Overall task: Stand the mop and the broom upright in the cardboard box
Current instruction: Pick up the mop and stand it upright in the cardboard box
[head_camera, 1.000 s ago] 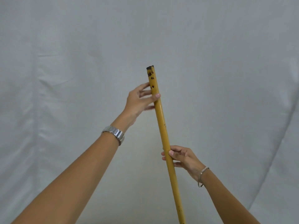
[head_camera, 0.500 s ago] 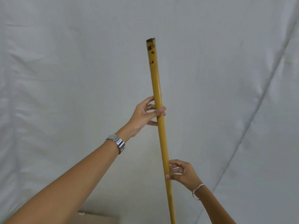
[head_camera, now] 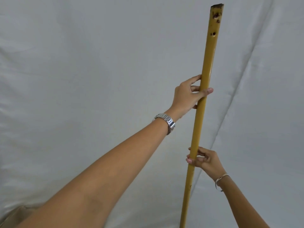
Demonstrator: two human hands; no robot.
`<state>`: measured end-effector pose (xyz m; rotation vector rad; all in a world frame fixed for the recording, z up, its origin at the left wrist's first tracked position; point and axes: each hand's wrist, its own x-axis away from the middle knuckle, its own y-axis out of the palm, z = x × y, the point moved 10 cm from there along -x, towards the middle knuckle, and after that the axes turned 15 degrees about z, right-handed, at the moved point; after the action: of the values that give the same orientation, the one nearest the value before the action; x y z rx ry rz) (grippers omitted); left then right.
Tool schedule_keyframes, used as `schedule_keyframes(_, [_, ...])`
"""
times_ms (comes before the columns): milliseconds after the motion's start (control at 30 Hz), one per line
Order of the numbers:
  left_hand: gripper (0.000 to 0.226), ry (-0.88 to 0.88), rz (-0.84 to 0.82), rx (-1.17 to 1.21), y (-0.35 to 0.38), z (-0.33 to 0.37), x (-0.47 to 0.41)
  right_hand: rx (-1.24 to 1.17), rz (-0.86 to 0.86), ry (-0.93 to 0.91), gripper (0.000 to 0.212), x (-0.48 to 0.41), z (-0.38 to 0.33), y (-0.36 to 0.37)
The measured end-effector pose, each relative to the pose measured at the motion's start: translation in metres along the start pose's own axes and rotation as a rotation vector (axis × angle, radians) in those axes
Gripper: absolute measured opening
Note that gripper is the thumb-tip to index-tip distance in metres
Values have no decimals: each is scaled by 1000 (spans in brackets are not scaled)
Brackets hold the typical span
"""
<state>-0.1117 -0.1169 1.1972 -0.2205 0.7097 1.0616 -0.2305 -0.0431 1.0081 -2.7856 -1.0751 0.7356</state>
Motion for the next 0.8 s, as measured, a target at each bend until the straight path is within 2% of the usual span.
schedule_keyframes(433, [64,98,59,20,60,60,-5,12,-73,-7,37,-10,-46,-71])
schedule_keyframes(800, [59,42,50,195,21,112,-30,26,-207,-119,43,-10,-124,-59])
